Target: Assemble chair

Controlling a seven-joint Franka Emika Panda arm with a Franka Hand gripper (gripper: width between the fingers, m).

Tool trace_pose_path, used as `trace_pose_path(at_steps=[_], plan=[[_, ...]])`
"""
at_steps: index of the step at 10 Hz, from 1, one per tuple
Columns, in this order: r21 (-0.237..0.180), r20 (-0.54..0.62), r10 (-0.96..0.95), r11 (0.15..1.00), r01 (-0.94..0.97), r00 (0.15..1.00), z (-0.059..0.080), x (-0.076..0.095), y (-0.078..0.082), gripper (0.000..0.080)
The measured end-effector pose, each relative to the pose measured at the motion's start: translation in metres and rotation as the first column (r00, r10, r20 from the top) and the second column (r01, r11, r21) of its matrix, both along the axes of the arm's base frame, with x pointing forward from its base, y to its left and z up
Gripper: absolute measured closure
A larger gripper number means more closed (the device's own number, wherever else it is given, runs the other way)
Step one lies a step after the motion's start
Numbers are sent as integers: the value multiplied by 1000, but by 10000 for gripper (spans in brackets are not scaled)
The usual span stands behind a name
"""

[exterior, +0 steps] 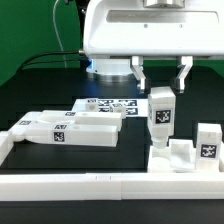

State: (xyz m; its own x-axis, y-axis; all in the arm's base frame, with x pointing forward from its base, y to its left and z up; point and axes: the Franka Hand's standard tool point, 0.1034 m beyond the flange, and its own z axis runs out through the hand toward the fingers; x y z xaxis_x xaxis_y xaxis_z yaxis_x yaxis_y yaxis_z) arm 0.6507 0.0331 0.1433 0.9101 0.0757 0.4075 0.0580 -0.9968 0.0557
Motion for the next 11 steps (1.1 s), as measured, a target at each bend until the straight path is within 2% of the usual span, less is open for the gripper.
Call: trace_pose_path(at_steps=[2, 4, 8, 11], plan=[[-19, 62, 2, 1000, -1, 998, -1, 6, -4, 521], [-31, 61, 5, 1000, -3, 998, -11, -1, -10, 521], [-25, 51, 7, 1000, -6, 999, -28, -15, 9, 521], [-34, 63, 10, 999, -8, 998, -35, -15, 8, 521]])
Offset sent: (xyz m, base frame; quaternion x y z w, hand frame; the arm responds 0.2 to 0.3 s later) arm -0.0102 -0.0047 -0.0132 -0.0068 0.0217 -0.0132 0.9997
